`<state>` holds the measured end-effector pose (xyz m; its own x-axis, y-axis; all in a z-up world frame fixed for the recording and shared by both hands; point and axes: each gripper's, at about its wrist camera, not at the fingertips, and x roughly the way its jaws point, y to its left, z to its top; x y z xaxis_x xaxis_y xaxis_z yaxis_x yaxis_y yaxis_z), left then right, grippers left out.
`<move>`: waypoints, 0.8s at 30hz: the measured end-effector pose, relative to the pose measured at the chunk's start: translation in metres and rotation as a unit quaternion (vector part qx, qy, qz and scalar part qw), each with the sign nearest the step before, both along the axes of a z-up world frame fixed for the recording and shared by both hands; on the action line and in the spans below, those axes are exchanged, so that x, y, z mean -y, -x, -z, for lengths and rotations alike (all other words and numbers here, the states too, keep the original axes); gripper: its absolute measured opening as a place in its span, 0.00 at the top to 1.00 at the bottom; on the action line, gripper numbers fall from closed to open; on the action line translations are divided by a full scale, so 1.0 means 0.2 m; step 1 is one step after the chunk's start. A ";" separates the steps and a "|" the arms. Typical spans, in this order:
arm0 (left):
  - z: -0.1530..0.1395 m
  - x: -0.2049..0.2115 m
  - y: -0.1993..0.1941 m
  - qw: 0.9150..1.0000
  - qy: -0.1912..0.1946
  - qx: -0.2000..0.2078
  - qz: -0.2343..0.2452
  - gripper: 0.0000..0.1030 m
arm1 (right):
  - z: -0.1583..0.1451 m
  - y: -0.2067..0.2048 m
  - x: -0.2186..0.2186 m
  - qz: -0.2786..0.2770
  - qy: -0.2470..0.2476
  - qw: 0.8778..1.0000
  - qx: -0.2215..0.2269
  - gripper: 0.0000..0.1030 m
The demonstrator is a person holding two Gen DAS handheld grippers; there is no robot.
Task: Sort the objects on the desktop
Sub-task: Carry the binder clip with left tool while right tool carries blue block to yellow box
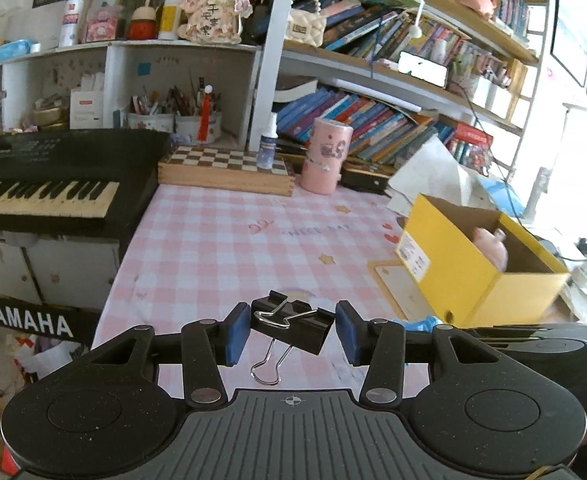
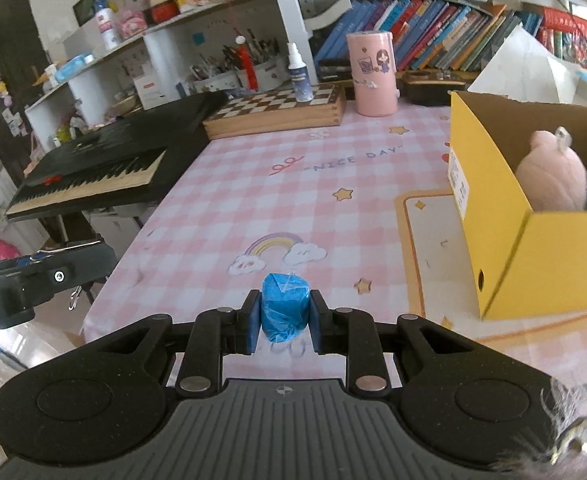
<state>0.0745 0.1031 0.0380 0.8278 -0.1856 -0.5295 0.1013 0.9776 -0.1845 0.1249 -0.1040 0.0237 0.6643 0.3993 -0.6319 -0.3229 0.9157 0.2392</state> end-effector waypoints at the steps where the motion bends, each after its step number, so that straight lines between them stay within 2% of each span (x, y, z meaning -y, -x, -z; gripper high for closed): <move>1: 0.00 0.01 0.03 1.000 0.001 -0.001 0.004 0.56 | 0.00 0.05 0.01 0.002 0.001 1.000 0.003 0.78; 7: 0.04 0.06 0.12 0.999 0.015 -0.017 0.043 0.56 | 0.01 0.26 0.09 0.041 0.003 0.999 -0.003 0.79; 11: 0.02 0.14 0.15 0.997 0.012 -0.011 0.079 0.56 | 0.01 0.33 0.19 0.085 -0.005 0.996 -0.012 0.79; 18: 0.04 0.32 0.13 0.989 0.015 -0.012 0.149 0.56 | 0.01 0.45 0.36 0.149 -0.006 0.989 -0.013 0.79; 24: 0.06 0.48 0.10 0.982 0.016 -0.015 0.188 0.56 | 0.03 0.51 0.53 0.197 -0.005 0.980 -0.020 0.79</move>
<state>0.0540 0.0063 0.0269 0.6810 -0.4930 -0.5416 0.4484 0.8654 -0.2239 0.0227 -0.2092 0.0168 0.7432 0.1228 -0.6578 0.0651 0.9651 0.2536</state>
